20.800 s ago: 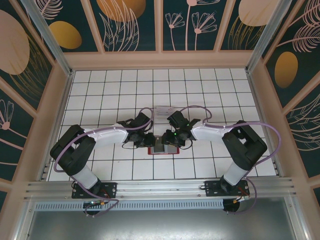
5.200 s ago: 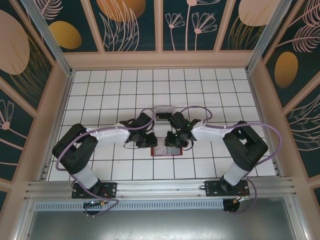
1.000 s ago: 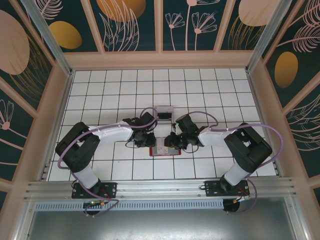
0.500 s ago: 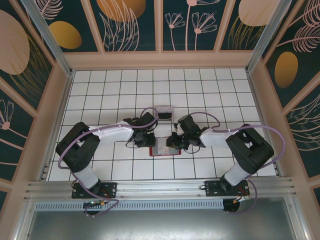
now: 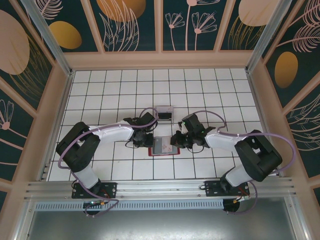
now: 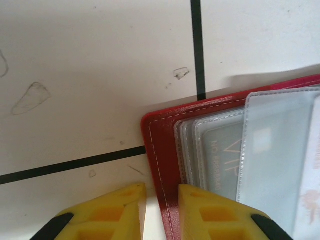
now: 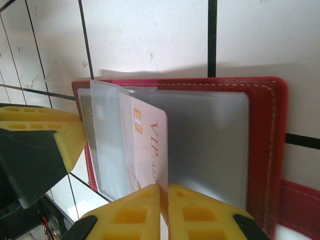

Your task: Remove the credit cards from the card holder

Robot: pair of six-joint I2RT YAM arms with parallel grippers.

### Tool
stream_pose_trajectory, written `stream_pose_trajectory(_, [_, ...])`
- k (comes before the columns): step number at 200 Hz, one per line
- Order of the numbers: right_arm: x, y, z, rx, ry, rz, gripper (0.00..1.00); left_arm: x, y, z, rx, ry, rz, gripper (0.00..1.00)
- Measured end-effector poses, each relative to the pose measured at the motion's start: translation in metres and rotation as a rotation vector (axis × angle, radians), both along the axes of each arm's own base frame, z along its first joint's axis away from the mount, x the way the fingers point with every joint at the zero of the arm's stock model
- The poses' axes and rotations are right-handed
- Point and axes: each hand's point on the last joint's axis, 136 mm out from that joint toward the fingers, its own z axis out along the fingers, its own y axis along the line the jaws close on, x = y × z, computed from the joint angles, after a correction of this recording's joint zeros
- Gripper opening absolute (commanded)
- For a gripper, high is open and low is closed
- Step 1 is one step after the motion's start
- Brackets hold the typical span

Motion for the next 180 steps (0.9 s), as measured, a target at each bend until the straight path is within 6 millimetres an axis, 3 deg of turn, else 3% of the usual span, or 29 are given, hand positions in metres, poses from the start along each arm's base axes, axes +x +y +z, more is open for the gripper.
stream_pose_trajectory(87, [-0.002, -0.016, 0.021, -0.059, -0.054, -0.005, 0.1, 0.001, 0.005, 0.0, 0.028, -0.01, -0.009, 0.25])
stream_pose_trajectory(139, [0.007, -0.015, 0.04, -0.077, -0.114, 0.018, 0.05, 0.003, 0.009, 0.008, 0.039, -0.036, -0.006, 0.25])
stream_pose_trajectory(180, [0.024, -0.01, 0.066, -0.102, -0.261, 0.112, 0.05, 0.006, 0.007, 0.024, 0.004, -0.077, -0.004, 0.27])
